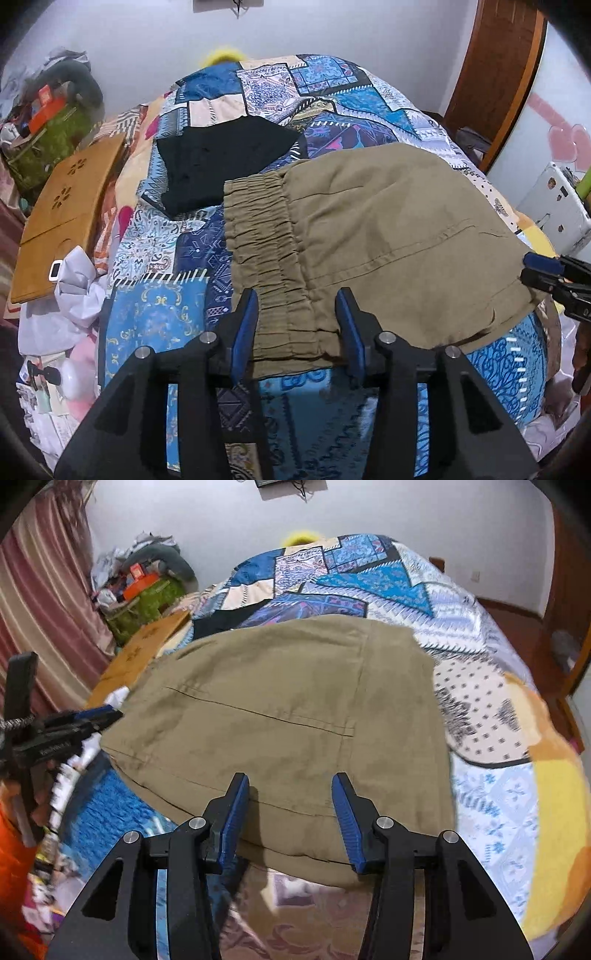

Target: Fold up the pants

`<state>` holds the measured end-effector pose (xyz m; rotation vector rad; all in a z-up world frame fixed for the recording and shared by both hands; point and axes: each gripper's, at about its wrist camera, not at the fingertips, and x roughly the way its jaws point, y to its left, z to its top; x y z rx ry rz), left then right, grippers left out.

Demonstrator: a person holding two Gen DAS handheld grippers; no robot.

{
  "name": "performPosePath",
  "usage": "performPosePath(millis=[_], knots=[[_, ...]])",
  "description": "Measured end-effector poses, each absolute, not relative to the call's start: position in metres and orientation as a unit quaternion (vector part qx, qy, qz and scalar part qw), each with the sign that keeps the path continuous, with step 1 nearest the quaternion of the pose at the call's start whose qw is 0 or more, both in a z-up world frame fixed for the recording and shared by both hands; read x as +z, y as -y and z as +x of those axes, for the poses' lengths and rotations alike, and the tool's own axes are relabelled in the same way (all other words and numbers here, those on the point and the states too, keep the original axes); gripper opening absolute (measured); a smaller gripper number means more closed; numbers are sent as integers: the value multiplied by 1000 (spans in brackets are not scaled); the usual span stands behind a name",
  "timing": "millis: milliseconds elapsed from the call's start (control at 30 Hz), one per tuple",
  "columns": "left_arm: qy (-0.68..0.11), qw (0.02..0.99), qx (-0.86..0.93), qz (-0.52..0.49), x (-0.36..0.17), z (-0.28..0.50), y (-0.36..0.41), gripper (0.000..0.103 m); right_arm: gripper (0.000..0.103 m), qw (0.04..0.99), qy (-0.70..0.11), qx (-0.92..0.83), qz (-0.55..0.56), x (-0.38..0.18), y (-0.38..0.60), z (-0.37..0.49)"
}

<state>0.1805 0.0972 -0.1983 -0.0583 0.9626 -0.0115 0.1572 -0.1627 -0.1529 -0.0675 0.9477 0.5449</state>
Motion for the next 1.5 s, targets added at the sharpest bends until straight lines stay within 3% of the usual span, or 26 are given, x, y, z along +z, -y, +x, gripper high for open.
performPosePath(millis=[500,667,900,967,1100,1500], knots=[[-460,888,17,-7,-207,165,-107,54,40,869,-450,207,-7,-156,212,139],[-456,889,18,-43,-207,165,-117,60,43,860,-466,204,38,-158,229,142],[-434,900,37,-22,-181,169,-113,61,46,872,-448,199,3,-133,223,148],[-424,904,42,-15,-171,172,-114,70,46,878,-434,199,4,-123,223,152],[-401,915,46,-23,-152,186,-122,80,46,891,-407,201,-1,-103,220,171],[-397,915,61,-37,-148,253,-144,80,46,907,-364,209,-17,-83,200,245]])
